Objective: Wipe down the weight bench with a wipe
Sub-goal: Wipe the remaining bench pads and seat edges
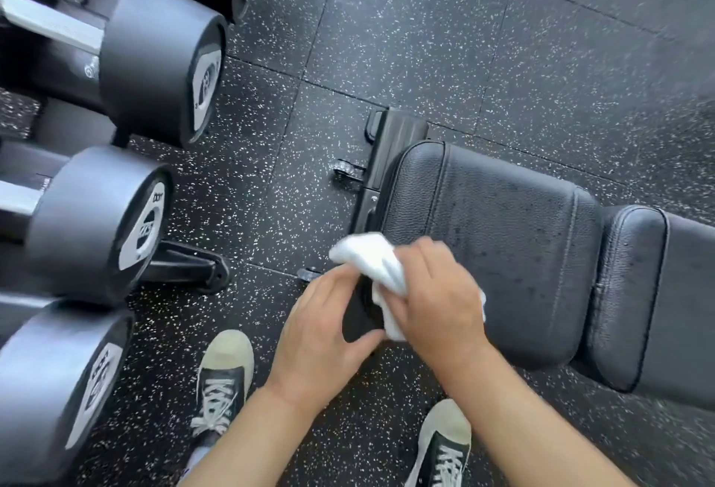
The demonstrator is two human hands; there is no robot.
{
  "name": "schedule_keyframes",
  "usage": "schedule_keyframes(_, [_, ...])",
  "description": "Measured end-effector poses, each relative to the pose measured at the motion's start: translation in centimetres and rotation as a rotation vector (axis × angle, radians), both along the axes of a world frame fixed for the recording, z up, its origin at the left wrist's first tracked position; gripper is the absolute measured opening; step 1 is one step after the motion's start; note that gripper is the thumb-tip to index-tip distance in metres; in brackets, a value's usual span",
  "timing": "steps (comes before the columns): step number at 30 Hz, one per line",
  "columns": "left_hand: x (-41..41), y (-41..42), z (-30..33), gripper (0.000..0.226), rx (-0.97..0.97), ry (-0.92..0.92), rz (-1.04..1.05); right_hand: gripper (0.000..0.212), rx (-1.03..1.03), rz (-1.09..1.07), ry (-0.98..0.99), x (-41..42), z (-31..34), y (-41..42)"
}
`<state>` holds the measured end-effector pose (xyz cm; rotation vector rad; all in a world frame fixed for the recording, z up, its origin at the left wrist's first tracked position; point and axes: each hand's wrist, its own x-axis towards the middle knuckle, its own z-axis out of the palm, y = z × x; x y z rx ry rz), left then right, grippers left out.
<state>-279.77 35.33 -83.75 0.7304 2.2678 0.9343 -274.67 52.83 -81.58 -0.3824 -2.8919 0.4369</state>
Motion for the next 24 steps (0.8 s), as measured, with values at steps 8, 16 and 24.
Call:
schedule_keyframes(8, [0.0,0.6,1.0,0.094,-0.056,0.000,-0.028,0.029,0.087,-0.328,-0.046,-12.5,-0.2,9.0])
schedule_keyframes(16, [-2.0,0.5,2.3,0.070,-0.087,-0.038,-0.066,0.019,-0.053,-0.073,0.005,3.3,0.8,-0.6])
schedule_keyframes(24, [-4.2,4.9,3.1,0.047,0.007,0.108,-0.061,0.019,-0.264,-0.413,0.093,5.0,4.8,6.6])
